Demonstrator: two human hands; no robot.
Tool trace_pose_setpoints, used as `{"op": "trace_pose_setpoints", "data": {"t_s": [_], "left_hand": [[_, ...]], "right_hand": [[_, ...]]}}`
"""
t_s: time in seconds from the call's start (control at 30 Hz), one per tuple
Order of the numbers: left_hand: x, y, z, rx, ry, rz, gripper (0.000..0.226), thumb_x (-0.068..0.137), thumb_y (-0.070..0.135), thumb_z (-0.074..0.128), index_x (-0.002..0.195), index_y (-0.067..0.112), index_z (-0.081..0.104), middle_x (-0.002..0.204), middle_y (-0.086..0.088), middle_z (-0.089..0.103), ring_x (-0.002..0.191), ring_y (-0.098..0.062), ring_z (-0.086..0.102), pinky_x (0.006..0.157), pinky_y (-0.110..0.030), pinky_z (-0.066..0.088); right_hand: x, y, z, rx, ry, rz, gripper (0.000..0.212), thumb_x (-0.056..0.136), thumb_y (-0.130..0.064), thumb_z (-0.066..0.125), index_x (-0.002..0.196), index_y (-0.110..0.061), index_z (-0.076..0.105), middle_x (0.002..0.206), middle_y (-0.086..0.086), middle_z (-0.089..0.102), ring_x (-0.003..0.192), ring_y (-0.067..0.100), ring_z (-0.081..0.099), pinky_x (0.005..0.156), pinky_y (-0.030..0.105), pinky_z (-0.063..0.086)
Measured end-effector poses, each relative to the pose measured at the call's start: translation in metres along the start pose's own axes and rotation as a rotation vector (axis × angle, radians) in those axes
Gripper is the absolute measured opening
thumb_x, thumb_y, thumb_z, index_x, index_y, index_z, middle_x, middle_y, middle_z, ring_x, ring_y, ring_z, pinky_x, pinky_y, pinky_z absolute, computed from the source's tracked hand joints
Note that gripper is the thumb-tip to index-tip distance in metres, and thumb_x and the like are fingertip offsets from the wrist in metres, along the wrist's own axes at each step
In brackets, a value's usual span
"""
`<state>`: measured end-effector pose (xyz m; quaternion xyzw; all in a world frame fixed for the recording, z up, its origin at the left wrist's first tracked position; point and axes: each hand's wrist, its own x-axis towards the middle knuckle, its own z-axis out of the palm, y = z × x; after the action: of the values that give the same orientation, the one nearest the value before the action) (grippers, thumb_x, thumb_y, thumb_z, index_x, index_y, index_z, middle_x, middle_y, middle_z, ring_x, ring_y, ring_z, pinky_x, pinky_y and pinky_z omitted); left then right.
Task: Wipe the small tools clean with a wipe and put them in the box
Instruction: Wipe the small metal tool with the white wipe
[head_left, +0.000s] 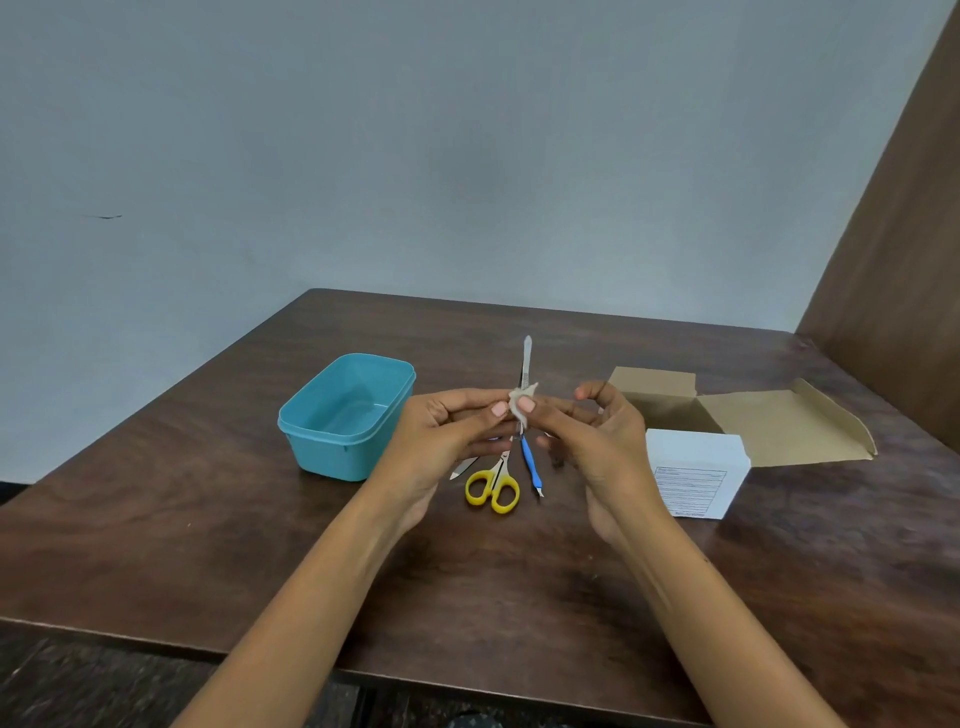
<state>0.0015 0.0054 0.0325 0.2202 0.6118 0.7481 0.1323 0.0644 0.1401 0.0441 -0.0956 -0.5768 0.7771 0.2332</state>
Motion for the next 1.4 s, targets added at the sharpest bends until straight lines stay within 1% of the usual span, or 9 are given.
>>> {"op": "trace_pose_setpoints", "data": {"t_s": [0.23, 0.37, 0.5, 0.67, 0.77, 0.9, 1.07, 1.17, 1.4], "left_hand": [[-0.001, -0.002, 0.0, 0.094, 0.026, 0.11, 0.029, 0.075, -0.007, 0.07, 0.099, 0.009, 0.072, 0.089, -0.007, 0.076, 0.087, -0.019, 0.073, 0.077, -0.024, 0.057], [0.0, -0.003, 0.003, 0.235, 0.05, 0.221, 0.029, 0.074, -0.007, 0.071, 0.088, 0.018, 0.072, 0.076, 0.008, 0.075, 0.077, -0.01, 0.073, 0.071, -0.019, 0.056], [0.001, -0.005, 0.003, 0.392, 0.079, 0.3, 0.031, 0.076, -0.003, 0.072, 0.087, 0.026, 0.071, 0.074, 0.016, 0.074, 0.078, -0.006, 0.072, 0.072, -0.019, 0.057], [0.001, -0.006, 0.004, 0.513, 0.133, 0.394, 0.028, 0.076, -0.007, 0.07, 0.093, 0.015, 0.075, 0.079, 0.008, 0.073, 0.077, -0.001, 0.071, 0.071, -0.013, 0.054], [0.0, -0.007, 0.004, 0.594, 0.154, 0.456, 0.031, 0.076, -0.008, 0.069, 0.094, 0.017, 0.074, 0.081, 0.007, 0.073, 0.078, 0.0, 0.07, 0.072, -0.013, 0.054], [0.0, -0.009, 0.003, 0.648, 0.152, 0.457, 0.03, 0.076, -0.005, 0.071, 0.094, 0.018, 0.074, 0.079, 0.013, 0.07, 0.078, 0.006, 0.067, 0.069, -0.007, 0.05], [0.002, -0.009, 0.003, 0.62, 0.152, 0.414, 0.032, 0.075, -0.004, 0.073, 0.096, 0.02, 0.072, 0.081, 0.01, 0.071, 0.077, 0.004, 0.069, 0.07, -0.008, 0.052], [0.002, -0.008, 0.003, 0.593, 0.148, 0.4, 0.034, 0.075, -0.002, 0.073, 0.097, 0.024, 0.07, 0.081, 0.012, 0.07, 0.079, 0.004, 0.069, 0.071, -0.009, 0.052], [0.001, -0.01, 0.0, 0.629, 0.173, 0.443, 0.026, 0.077, -0.003, 0.071, 0.097, 0.013, 0.074, 0.087, 0.004, 0.074, 0.08, 0.0, 0.069, 0.073, -0.012, 0.054]], "right_hand": [[0.0, 0.001, 0.0, 0.008, -0.017, 0.002, 0.042, 0.069, -0.002, 0.079, 0.088, -0.018, 0.045, 0.082, 0.012, 0.075, 0.07, 0.019, 0.071, 0.06, 0.021, 0.053], [0.0, 0.001, 0.001, -0.016, 0.017, -0.035, 0.043, 0.068, -0.003, 0.08, 0.087, -0.017, 0.045, 0.082, 0.012, 0.075, 0.067, 0.017, 0.069, 0.056, 0.02, 0.051], [0.0, 0.0, 0.003, -0.01, 0.034, -0.09, 0.043, 0.068, 0.001, 0.079, 0.087, -0.015, 0.044, 0.079, 0.012, 0.074, 0.062, 0.015, 0.068, 0.055, 0.018, 0.051], [-0.001, 0.002, 0.006, -0.061, 0.082, -0.163, 0.046, 0.066, -0.001, 0.082, 0.089, -0.012, 0.043, 0.071, 0.007, 0.074, 0.063, 0.015, 0.07, 0.06, 0.021, 0.053], [-0.001, 0.006, 0.005, -0.119, 0.087, -0.169, 0.045, 0.064, -0.003, 0.083, 0.084, -0.014, 0.044, 0.075, 0.01, 0.074, 0.07, 0.02, 0.072, 0.067, 0.028, 0.054], [0.0, 0.01, 0.005, -0.135, 0.1, -0.175, 0.047, 0.063, -0.002, 0.084, 0.082, -0.016, 0.044, 0.076, 0.012, 0.074, 0.072, 0.023, 0.073, 0.069, 0.033, 0.054], [0.002, 0.009, 0.004, -0.095, 0.148, -0.226, 0.047, 0.062, -0.001, 0.084, 0.082, -0.015, 0.044, 0.076, 0.012, 0.073, 0.075, 0.023, 0.073, 0.078, 0.04, 0.057], [0.001, 0.007, 0.005, -0.095, 0.159, -0.271, 0.046, 0.062, -0.001, 0.084, 0.083, -0.013, 0.045, 0.074, 0.01, 0.073, 0.074, 0.021, 0.073, 0.076, 0.037, 0.058], [-0.002, 0.008, 0.006, -0.136, 0.169, -0.305, 0.043, 0.06, -0.002, 0.085, 0.078, -0.012, 0.047, 0.074, 0.011, 0.073, 0.072, 0.019, 0.073, 0.07, 0.031, 0.058]]}}
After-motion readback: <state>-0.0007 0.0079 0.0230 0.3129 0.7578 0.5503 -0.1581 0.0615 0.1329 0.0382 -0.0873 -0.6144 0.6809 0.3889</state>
